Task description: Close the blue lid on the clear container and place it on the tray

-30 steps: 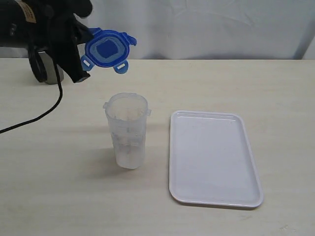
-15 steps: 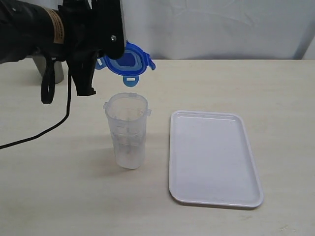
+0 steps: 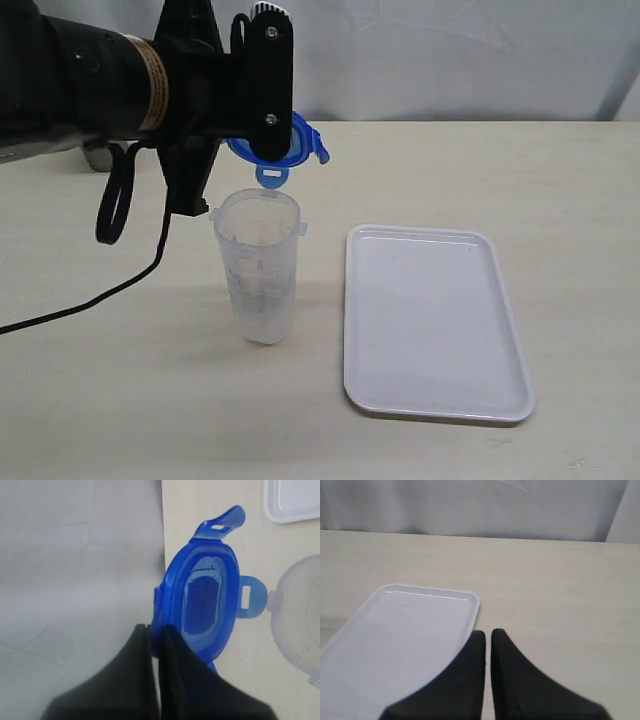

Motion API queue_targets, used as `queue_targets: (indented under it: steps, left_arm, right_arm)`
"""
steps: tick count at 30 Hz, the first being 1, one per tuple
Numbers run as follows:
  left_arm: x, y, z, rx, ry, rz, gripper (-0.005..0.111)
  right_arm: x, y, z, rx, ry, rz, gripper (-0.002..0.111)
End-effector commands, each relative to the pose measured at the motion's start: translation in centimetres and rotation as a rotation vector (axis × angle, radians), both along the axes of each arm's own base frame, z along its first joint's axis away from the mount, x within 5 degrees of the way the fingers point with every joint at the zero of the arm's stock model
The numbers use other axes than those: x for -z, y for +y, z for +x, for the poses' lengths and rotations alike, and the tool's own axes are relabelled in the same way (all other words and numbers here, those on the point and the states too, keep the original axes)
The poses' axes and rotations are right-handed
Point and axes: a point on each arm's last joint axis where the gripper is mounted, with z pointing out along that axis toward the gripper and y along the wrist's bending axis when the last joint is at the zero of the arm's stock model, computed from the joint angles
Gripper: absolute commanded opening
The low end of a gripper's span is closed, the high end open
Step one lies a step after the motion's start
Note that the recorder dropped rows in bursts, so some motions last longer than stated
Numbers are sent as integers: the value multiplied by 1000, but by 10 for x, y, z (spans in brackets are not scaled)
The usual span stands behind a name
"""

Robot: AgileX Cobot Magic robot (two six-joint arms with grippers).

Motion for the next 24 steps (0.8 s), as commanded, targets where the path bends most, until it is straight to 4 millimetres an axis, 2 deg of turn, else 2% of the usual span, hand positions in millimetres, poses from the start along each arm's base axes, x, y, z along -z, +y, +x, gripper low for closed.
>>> queue_targets:
  steps: [1,8,17,24]
  left_arm:
    - [-1,-1,-3,-25,11,-25,0]
    - [1,5,-3,-82,32,2,0]
    - [0,-1,-3,-72,42,-87,0]
    - [15,-4,5,-86,70,-42,0]
  right_arm:
    - [0,0,0,4,-3,5,4]
    - [0,0,0,4,-3,5,4]
    - [0,0,0,4,-3,5,4]
    - [0,0,0,4,-3,5,4]
